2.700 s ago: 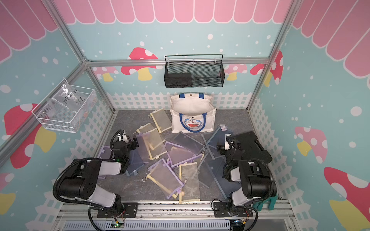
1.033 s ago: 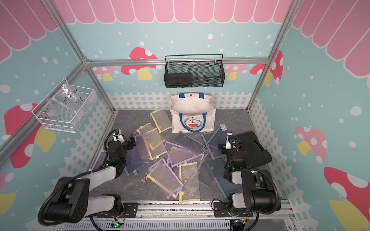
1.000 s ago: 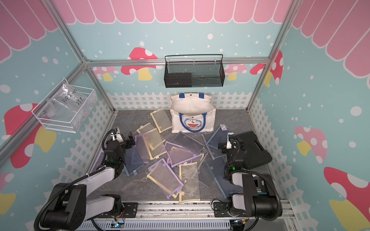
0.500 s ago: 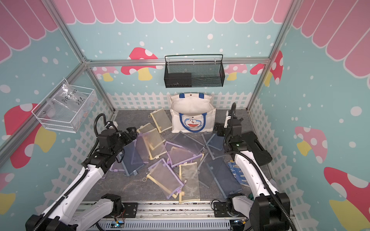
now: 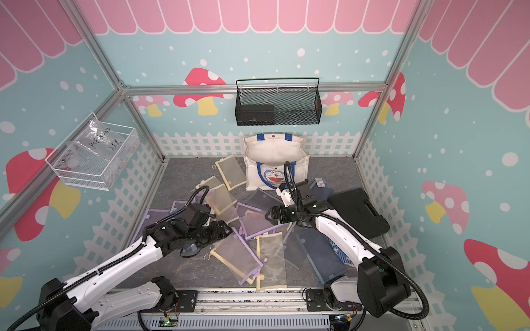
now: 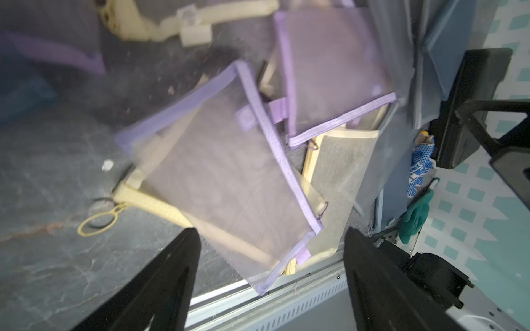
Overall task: Put the pencil pouch into the canvas bag
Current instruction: Pick up the pencil pouch.
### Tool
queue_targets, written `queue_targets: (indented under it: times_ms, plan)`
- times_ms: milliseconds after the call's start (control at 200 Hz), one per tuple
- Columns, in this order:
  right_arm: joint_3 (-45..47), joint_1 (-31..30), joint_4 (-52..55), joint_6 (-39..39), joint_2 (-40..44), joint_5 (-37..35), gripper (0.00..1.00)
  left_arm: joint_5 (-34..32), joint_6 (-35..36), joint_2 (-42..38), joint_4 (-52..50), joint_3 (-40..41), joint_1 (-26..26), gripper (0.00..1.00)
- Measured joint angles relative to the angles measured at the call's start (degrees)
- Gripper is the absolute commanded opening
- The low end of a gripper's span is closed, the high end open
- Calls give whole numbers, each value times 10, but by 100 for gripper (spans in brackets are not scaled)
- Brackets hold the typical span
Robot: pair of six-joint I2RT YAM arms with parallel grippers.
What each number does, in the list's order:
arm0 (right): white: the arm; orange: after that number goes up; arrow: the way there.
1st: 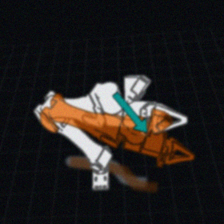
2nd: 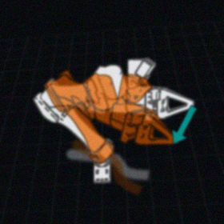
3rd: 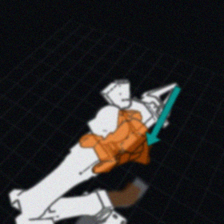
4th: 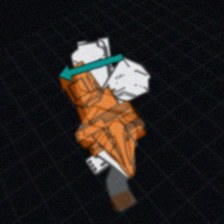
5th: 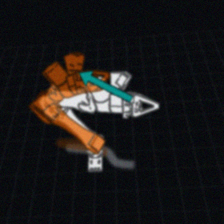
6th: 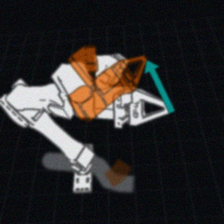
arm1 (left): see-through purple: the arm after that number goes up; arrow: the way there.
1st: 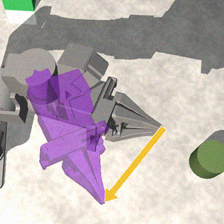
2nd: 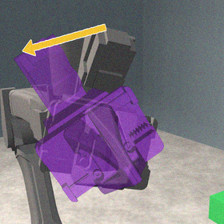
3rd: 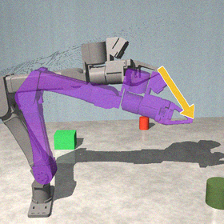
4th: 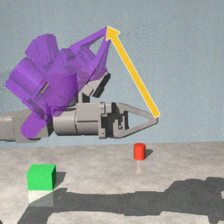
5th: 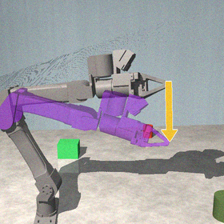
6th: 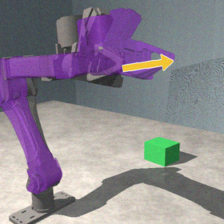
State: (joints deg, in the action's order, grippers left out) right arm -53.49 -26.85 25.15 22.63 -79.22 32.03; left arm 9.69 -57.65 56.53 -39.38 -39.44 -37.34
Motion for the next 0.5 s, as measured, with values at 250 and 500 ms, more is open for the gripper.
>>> queue_targets:
  times_ms: [250,500]
  plan:
    - [10,-47,-44,-16,-67,99,82,16,-112,-114,46,150,-3,64]
    - [33,-75,-105,-16,-116,150,74,-13,-195,-198,132,235,-7,52]
